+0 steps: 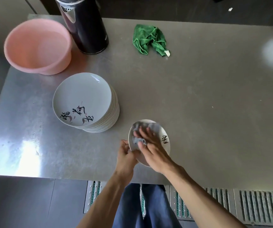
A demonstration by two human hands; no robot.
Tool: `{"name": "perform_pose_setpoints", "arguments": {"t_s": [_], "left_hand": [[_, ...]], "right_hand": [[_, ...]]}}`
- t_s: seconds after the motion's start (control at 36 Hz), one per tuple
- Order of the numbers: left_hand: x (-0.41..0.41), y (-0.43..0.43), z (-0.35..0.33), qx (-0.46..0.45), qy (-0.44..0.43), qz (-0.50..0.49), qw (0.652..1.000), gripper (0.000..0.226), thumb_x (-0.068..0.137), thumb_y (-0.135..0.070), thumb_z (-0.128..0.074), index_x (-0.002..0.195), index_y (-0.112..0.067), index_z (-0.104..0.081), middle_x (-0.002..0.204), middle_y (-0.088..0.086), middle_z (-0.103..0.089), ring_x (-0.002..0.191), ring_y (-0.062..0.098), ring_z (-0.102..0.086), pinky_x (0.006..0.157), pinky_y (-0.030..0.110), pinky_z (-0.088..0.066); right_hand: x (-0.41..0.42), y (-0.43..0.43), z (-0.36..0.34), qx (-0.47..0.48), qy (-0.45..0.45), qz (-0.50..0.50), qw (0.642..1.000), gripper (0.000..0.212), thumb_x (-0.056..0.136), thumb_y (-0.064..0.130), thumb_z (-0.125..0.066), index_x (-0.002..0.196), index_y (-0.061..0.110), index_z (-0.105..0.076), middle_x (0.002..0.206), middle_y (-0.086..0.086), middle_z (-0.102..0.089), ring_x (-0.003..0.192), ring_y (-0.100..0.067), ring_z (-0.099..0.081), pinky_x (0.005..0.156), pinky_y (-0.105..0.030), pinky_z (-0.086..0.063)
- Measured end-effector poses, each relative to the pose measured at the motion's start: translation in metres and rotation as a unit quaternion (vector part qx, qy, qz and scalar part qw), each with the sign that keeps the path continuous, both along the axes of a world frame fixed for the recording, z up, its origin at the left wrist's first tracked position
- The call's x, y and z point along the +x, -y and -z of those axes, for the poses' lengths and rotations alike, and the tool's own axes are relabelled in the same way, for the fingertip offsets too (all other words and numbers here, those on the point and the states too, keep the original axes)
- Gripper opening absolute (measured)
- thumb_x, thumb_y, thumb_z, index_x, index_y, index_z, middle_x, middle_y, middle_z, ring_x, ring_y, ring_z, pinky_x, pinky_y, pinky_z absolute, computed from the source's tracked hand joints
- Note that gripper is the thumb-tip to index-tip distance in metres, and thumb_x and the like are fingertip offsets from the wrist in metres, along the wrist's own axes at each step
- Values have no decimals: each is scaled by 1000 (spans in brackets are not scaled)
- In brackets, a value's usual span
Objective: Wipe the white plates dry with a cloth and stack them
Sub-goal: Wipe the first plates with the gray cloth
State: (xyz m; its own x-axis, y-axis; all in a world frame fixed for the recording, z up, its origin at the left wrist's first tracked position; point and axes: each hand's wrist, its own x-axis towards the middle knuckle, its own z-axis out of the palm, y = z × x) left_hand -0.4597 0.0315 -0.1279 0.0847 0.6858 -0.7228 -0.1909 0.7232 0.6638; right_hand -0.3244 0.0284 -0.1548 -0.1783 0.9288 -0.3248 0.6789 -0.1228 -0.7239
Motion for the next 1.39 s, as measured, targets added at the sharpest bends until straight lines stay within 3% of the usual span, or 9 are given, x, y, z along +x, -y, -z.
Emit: {"name": "perform_pose_setpoints", "arguments": {"t_s": [0.42,0.5,0.64,0.83,0.92,1.0,1.11,1.25,1.39], "left_hand": [[-14,-3,-5,29,41,81,995,55,72,2,-64,124,-15,-67,114,20,-74,99,32,-73,82,55,-61],[-13,-2,-5,15,40,74,996,65,66,7,-58,126,-17,-66,117,20,-72,97,32,-72,83,56,-59],[-10,-1,-10,19,46,54,997,50,72,-3,-63,120,-16,-68,106,15,-77,92,27,-75,69,43,-62],[7,14,-10,-61,10,-73,995,35,86,19,-45,103,-11,-51,93,13,-61,81,23,-61,59,35,-56],[4,9,-10,-59,-17,-32,998,11,92,-2,-61,92,-7,-51,89,14,-60,81,22,-62,63,34,-58],[1,5,-12,-34,-15,26,999,30,74,-17,-70,102,-9,-69,98,19,-73,87,25,-69,74,40,-58],[-6,7,-10,-37,6,27,999,31,82,8,-58,108,-6,-68,96,13,-73,92,28,-66,76,38,-57],[-5,10,-12,-29,23,27,999,34,85,13,-57,115,0,-68,104,23,-73,94,30,-68,80,41,-56],[-5,10,-6,-29,-5,3,1000,36,88,15,-50,109,-8,-67,95,13,-72,86,24,-68,68,36,-58]], "right_hand": [[-4,0,-4,27,63,-62,996,50,107,42,-22,156,35,-25,166,11,-7,154,-14,3,123,-32,5],[-3,-3,-3,-13,80,71,994,47,108,38,-25,155,33,-29,166,10,-7,154,-17,0,121,-31,5],[-10,7,-11,31,14,-71,997,49,106,42,-24,155,35,-27,164,13,-9,153,-5,3,122,-25,7],[5,-6,-10,-35,82,167,982,50,107,41,-27,154,25,-35,166,2,-17,153,-17,-10,125,-36,-7],[0,0,-16,11,2,89,996,52,106,39,-23,151,22,-42,163,6,-18,150,0,0,124,-28,2],[1,7,-17,7,-58,-14,998,44,108,36,-28,147,30,-47,161,12,-23,150,2,-5,122,-23,2],[16,0,-5,-4,147,53,988,45,108,37,-29,151,30,-41,165,3,-21,153,-19,-13,121,-28,-1],[7,11,-8,30,85,-79,993,50,107,42,-21,152,32,-38,165,7,-17,153,-14,-5,123,-25,3],[22,13,-7,1,173,42,984,48,107,39,-27,151,28,-42,165,0,-20,153,-22,-13,121,-25,5]]}}
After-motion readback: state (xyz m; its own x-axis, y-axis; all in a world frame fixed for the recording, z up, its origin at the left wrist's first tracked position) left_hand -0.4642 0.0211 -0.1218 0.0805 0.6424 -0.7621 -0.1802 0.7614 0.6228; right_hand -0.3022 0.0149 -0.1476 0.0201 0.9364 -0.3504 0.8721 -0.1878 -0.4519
